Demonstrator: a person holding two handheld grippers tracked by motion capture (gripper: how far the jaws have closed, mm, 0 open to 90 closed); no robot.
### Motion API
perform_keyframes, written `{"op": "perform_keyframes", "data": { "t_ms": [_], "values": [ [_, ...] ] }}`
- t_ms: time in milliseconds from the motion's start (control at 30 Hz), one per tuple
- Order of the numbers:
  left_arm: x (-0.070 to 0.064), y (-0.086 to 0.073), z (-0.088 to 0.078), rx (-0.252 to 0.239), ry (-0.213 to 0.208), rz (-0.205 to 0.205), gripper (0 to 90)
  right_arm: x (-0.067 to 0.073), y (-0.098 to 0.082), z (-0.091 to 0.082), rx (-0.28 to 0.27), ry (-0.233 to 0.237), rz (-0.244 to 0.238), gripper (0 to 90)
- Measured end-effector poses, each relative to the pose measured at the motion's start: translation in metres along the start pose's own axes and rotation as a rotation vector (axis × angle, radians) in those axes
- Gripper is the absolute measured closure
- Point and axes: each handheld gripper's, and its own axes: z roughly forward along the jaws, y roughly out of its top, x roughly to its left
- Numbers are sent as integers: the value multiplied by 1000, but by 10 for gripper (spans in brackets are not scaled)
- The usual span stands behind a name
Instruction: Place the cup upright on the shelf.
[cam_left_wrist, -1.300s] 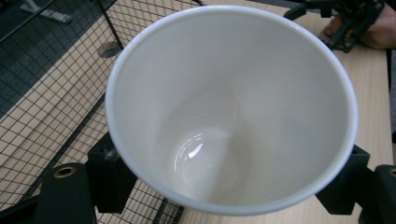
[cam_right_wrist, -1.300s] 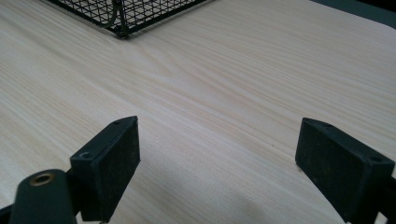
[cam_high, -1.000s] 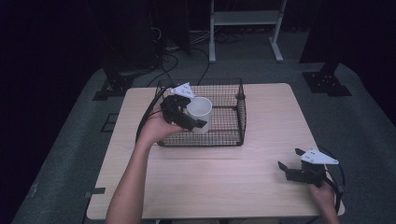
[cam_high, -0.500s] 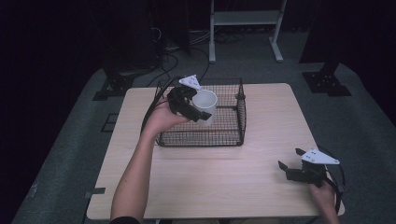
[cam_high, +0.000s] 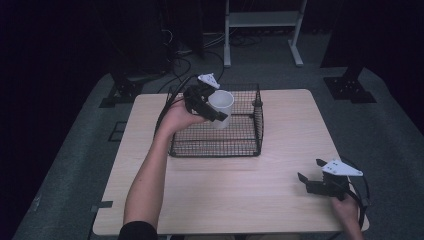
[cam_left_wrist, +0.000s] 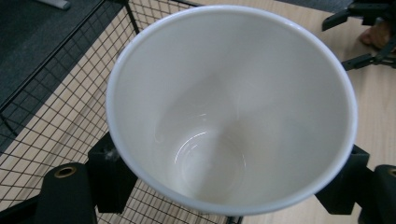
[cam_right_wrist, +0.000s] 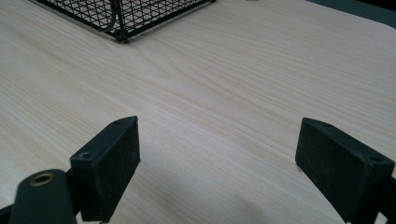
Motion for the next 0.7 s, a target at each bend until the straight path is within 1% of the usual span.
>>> {"op": "perform_keyframes", "data": {
  "t_ms": [167, 300, 467, 667, 700],
  "values": [
    [10, -5, 11, 34, -13, -27, 215, 0, 0, 0, 1, 1, -1, 131],
    [15, -7, 21, 56, -10, -40, 215, 0, 0, 0, 1, 1, -1, 131],
    [18, -10, 35, 71, -16, -42, 215, 0, 0, 0, 0, 1, -3, 131],
    [22, -21, 48, 67, -28, -71, 215, 0, 0, 0, -3, 2, -2, 131],
    [23, -23, 50, 80, -28, -76, 215, 0, 0, 0, -4, 2, -1, 131]
  ]
}}
